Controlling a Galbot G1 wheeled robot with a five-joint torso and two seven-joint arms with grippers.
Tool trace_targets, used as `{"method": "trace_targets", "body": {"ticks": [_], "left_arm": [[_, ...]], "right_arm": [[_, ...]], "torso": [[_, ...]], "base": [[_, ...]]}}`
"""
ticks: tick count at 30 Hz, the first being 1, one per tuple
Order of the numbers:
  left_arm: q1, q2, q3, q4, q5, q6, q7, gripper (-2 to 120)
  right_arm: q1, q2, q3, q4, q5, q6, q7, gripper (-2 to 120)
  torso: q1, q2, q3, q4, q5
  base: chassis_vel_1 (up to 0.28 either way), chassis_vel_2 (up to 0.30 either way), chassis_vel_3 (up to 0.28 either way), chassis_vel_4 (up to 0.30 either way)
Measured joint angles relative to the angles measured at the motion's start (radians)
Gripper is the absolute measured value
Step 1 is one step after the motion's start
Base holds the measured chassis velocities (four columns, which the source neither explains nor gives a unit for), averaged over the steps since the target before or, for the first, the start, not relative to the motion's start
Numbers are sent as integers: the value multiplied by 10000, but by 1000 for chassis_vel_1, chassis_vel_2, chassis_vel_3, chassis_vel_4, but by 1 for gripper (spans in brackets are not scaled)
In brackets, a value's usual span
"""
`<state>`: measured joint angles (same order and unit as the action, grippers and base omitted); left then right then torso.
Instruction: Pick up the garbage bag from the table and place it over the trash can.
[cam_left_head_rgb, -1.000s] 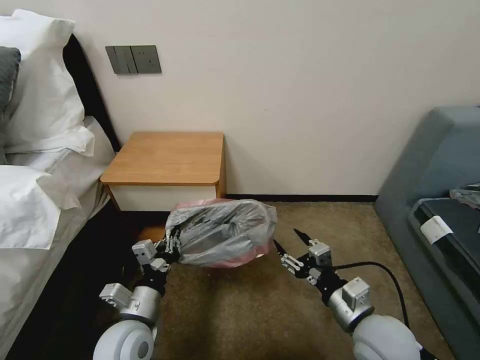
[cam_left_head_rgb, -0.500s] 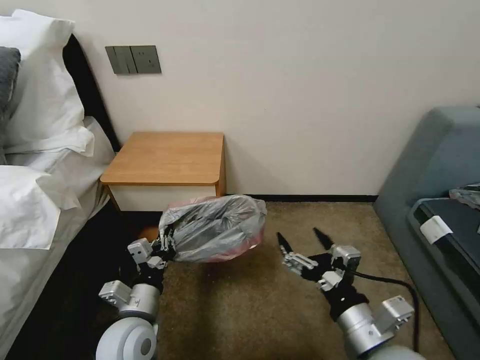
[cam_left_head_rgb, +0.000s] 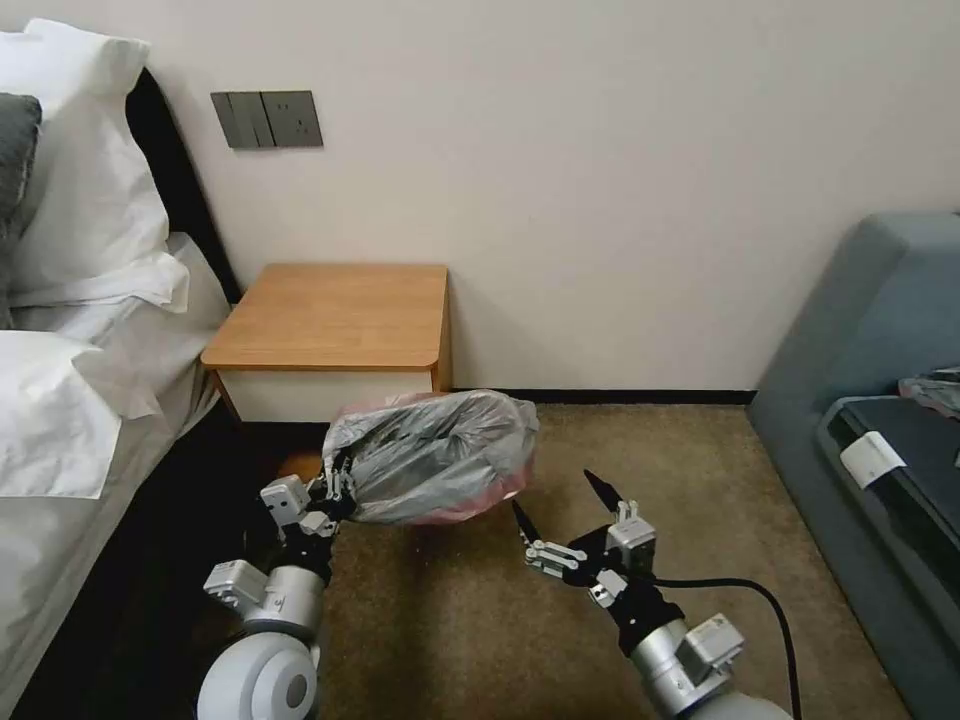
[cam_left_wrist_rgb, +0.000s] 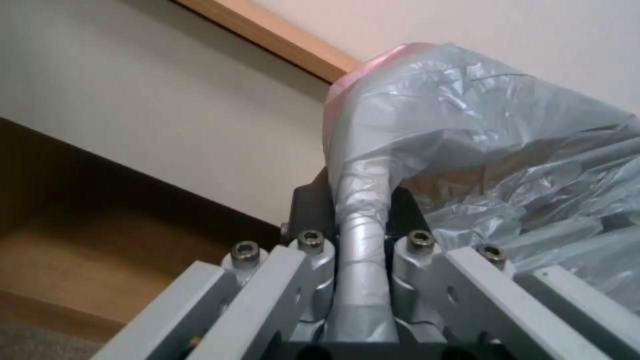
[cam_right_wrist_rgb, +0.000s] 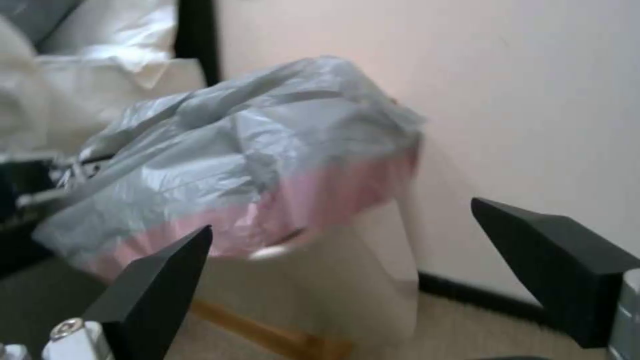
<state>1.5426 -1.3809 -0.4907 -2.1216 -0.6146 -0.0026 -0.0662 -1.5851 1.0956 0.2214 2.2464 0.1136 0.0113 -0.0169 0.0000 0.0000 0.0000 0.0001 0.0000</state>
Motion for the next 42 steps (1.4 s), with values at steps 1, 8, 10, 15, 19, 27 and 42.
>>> {"method": "trace_targets", "body": {"ticks": [1,8,10,15,19,27,42], "left_arm": [[-1,-17,9,4,34,9,6,5],[12,-97,35,39,157,27,25,5],[28,-118,42,48,195,29,37,5],[76,-255,56,65,321,29,67,5],[80,-373,65,31,350,29,84,5],[73,-354,47,3,348,39,86,5],[69,-381,82,-34,331,48,76,4]], "right_arm": [[219,-38,-102,-132,-83,92,-159,100],[719,29,-595,-345,60,57,-255,100],[796,53,-665,-429,115,66,-283,100],[1027,142,-831,-503,193,7,-375,100],[1190,221,-946,-649,-60,4,-440,96],[1095,226,-784,-691,-550,97,-443,69],[966,198,-642,-599,-569,117,-372,19]], "torso": [[0,0,0,0,0],[0,0,0,0,0],[0,0,0,0,0],[0,0,0,-1,-1],[0,0,0,0,-1],[0,0,0,-1,0],[0,0,0,-1,-1]], "base": [[0,0,0,0],[0,0,0,0],[0,0,0,0],[0,0,0,0],[0,0,0,0],[0,0,0,0],[0,0,0,0]]}}
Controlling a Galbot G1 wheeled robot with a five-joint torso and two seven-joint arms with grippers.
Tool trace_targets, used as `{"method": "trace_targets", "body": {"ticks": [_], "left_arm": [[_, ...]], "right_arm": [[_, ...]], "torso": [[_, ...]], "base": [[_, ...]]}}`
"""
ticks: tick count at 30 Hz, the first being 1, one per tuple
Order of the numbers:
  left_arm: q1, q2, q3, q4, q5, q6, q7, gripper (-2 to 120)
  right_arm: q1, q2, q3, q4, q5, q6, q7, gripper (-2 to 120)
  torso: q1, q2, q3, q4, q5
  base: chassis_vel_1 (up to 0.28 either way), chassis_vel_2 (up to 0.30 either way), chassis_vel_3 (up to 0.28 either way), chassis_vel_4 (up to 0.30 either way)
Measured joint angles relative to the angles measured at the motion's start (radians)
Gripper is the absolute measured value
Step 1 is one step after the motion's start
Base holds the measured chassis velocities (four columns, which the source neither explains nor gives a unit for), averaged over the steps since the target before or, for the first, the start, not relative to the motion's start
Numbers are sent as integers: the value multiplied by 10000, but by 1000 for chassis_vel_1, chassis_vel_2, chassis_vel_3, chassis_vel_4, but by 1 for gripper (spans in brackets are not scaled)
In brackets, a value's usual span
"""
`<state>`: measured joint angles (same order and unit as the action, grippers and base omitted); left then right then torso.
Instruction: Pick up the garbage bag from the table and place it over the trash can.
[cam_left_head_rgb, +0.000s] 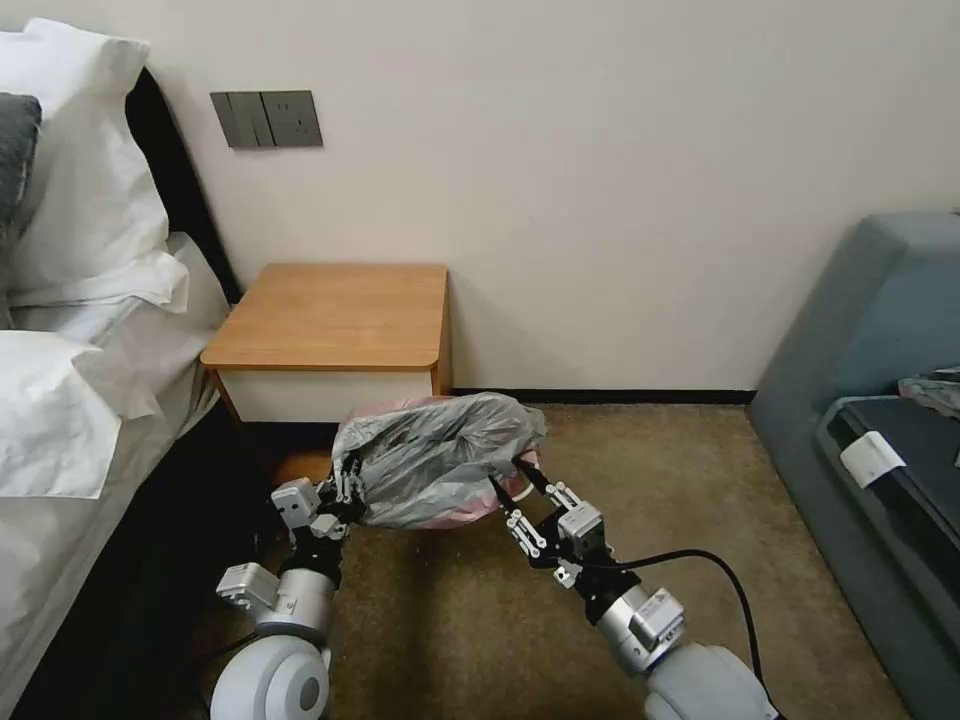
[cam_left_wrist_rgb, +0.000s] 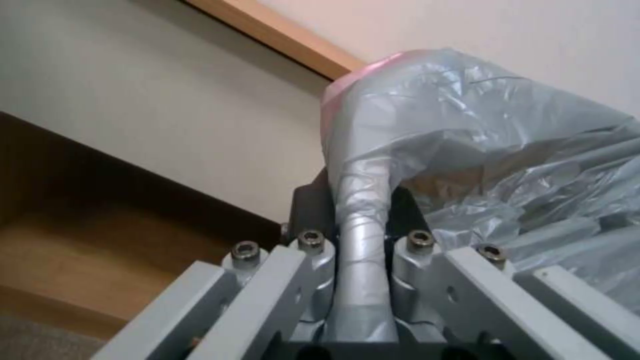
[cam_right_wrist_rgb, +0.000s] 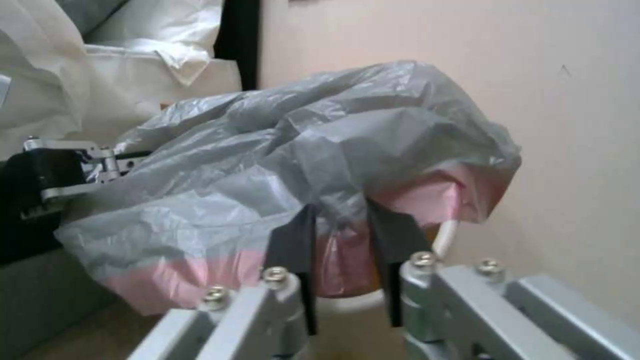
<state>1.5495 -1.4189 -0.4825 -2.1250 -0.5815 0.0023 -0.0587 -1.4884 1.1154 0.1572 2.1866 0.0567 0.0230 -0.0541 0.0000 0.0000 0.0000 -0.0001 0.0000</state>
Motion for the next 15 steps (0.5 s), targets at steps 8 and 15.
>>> {"method": "trace_targets", "body": {"ticks": [8,15], "left_arm": [[12,-2,-4,-9,-4,4,-11,4],[-26,-14,-60,-13,-46,10,-59,4]], "right_arm": [[-15,5,-17,57,15,1,2,0],[-273,-17,101,358,3,-5,5,0]], "torso": [[0,0,0,0,0],[0,0,0,0,1]], "base": [[0,0,0,0],[0,0,0,0]]}}
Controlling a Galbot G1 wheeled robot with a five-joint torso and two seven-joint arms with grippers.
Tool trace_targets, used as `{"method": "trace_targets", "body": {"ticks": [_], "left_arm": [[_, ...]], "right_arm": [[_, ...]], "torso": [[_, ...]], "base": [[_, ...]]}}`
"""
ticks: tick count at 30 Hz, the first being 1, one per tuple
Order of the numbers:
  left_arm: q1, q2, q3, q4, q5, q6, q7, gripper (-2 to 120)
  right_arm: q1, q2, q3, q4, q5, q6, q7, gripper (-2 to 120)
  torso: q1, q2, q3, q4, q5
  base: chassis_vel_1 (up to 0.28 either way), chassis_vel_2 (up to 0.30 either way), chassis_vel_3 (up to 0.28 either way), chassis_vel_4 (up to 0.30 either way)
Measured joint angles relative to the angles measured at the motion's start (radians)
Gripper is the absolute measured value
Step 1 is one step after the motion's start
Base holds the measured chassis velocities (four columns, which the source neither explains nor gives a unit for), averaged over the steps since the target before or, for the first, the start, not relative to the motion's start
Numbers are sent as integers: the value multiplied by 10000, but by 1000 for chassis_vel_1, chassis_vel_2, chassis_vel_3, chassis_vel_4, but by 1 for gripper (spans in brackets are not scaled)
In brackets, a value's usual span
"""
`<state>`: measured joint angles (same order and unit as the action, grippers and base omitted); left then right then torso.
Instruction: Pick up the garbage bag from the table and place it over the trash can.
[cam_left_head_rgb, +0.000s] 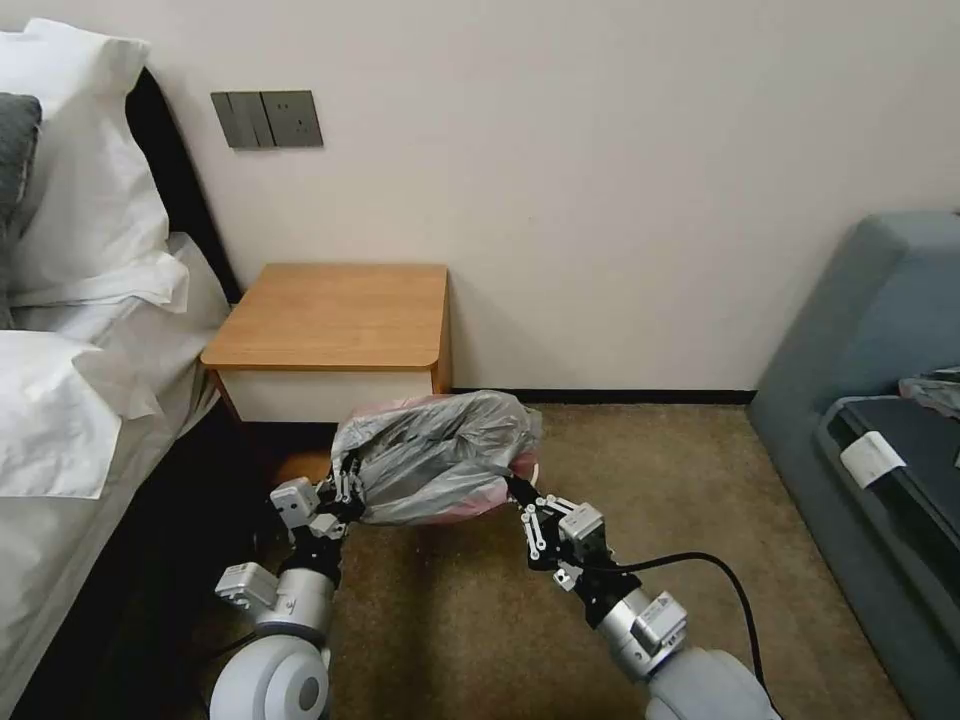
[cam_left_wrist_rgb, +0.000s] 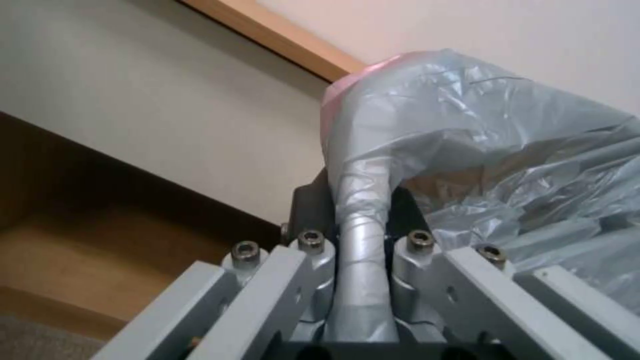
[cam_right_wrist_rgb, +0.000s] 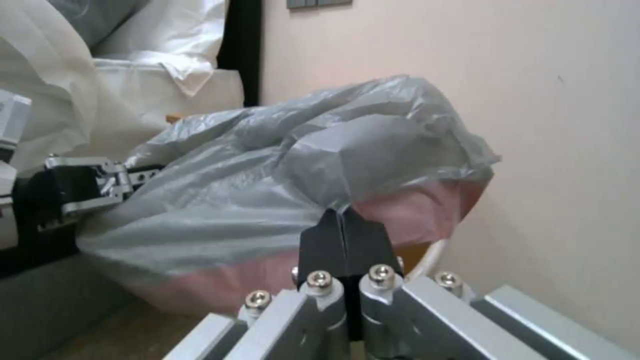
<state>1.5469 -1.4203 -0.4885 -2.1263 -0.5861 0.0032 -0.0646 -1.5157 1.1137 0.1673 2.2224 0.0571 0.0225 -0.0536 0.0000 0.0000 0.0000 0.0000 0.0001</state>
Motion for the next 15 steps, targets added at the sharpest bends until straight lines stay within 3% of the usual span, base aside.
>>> {"method": "trace_targets", "body": {"ticks": [15], "left_arm": [[-160,3,-89,0,-461,152,-230,4]], "right_arm": [[-638,-77,307,357,-193,57,55,0]], "torso": [[0,0,0,-1,-1]], "base": [[0,0,0,0]]}}
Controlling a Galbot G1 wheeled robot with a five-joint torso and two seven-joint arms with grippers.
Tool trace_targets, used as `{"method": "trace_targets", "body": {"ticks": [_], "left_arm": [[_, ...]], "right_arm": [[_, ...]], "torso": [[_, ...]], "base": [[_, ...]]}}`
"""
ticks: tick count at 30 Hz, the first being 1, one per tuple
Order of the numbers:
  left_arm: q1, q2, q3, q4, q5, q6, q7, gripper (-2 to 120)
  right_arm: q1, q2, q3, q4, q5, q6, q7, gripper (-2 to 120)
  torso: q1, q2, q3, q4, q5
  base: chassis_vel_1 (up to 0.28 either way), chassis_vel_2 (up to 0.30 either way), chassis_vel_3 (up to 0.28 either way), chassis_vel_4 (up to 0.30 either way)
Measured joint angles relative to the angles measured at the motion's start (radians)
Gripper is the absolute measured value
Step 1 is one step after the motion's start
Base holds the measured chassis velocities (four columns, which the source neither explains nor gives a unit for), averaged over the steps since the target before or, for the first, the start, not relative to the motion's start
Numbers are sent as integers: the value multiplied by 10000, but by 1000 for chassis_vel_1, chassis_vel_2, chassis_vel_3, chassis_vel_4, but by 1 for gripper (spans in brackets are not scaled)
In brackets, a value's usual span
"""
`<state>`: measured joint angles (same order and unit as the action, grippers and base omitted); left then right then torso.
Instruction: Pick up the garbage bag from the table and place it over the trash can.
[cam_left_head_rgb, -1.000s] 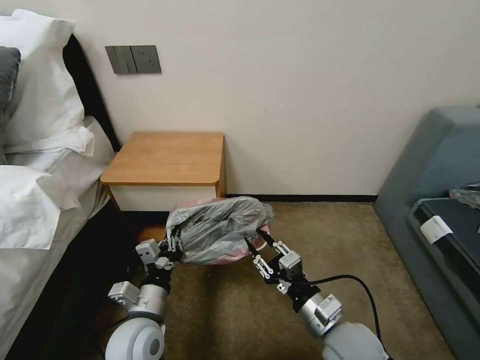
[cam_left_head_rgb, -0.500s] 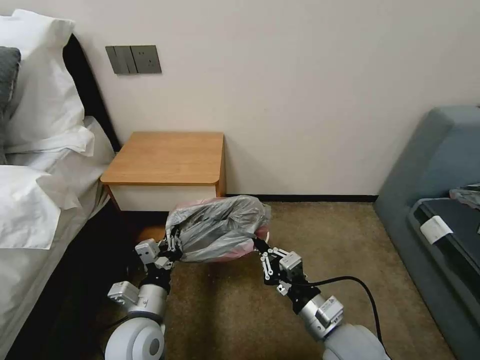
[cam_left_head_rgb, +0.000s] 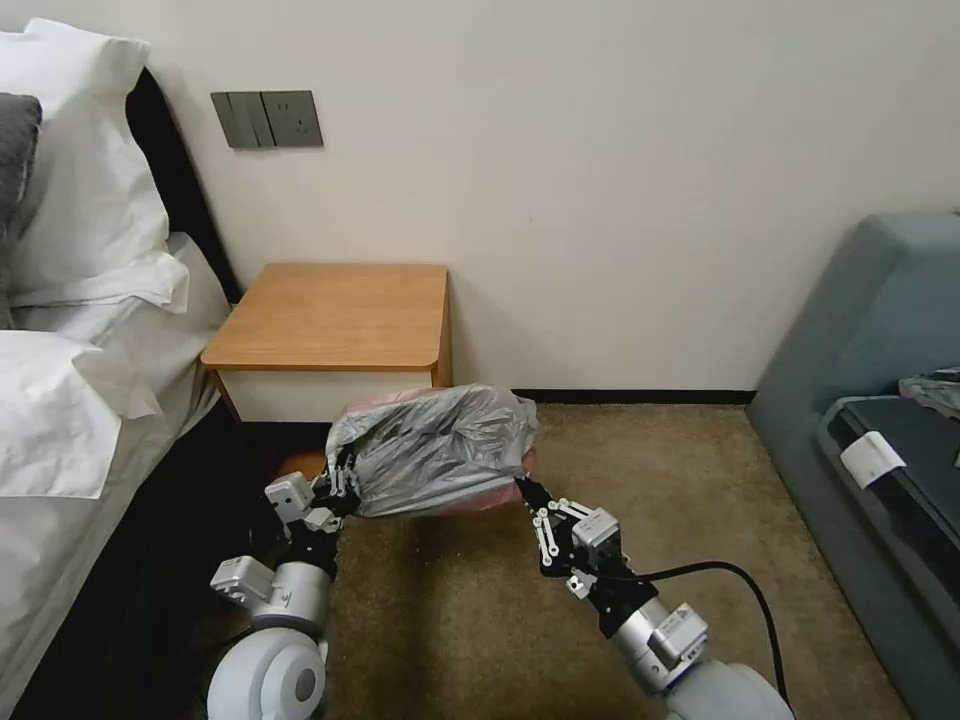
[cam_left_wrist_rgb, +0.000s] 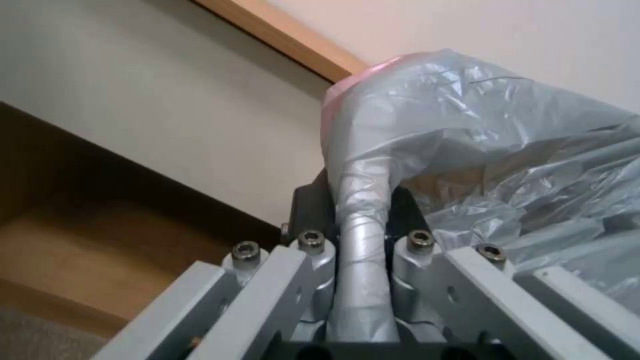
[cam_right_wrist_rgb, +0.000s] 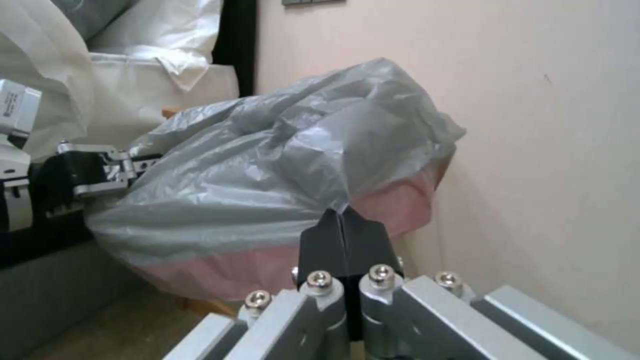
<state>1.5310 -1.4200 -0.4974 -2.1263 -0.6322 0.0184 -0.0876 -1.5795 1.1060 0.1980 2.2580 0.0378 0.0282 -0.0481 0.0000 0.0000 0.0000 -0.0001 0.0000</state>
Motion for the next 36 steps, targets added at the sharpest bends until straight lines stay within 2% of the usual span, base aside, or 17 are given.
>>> {"method": "trace_targets", "body": {"ticks": [6,12,21,24,27,28,31,32,34,36], "left_arm": [[-12,-49,-17,-182,-613,192,-224,4],[128,-28,-23,-593,-1761,737,-556,4],[350,-3,-28,-852,-2107,1440,-801,4],[323,1,-91,-852,-2091,1511,-907,4],[170,36,-171,-805,-2237,1602,-1018,4],[170,36,-171,-805,-2237,1602,-1018,4],[60,83,-232,-785,-2640,1767,-1089,4],[60,83,-232,-785,-2640,1767,-1089,4],[-21,95,-272,-732,-2897,1927,-1111,4],[-107,106,-308,-625,-3253,2137,-1112,4]], "right_arm": [[-274,91,59,-92,-280,227,5,0],[-270,143,254,-374,-321,378,81,0],[-170,254,378,-695,-568,639,179,-2],[-340,255,418,-650,-734,805,140,5],[-752,176,557,-572,-928,1339,-169,19],[-752,176,557,-572,-928,1339,-169,19],[-1303,74,732,-544,-727,2024,-985,34],[-1303,74,732,-544,-727,2024,-985,34],[-1457,93,819,-514,273,2396,-1631,43],[-1557,176,767,-174,2056,2351,-1904,53]], "torso": [[0,0,0,0,0],[0,0,0,0,1],[0,0,0,1,1],[0,0,0,0,0],[0,0,0,2,1],[0,0,0,2,1],[0,0,0,-1,0],[0,0,0,-1,0],[0,0,0,0,0],[0,0,0,0,0]], "base": [[0,0,0,0],[0,0,0,0],[0,0,0,0],[0,0,0,0],[0,0,0,0],[0,0,0,0],[0,0,0,0],[0,0,0,0],[0,0,0,0],[0,0,0,0]]}}
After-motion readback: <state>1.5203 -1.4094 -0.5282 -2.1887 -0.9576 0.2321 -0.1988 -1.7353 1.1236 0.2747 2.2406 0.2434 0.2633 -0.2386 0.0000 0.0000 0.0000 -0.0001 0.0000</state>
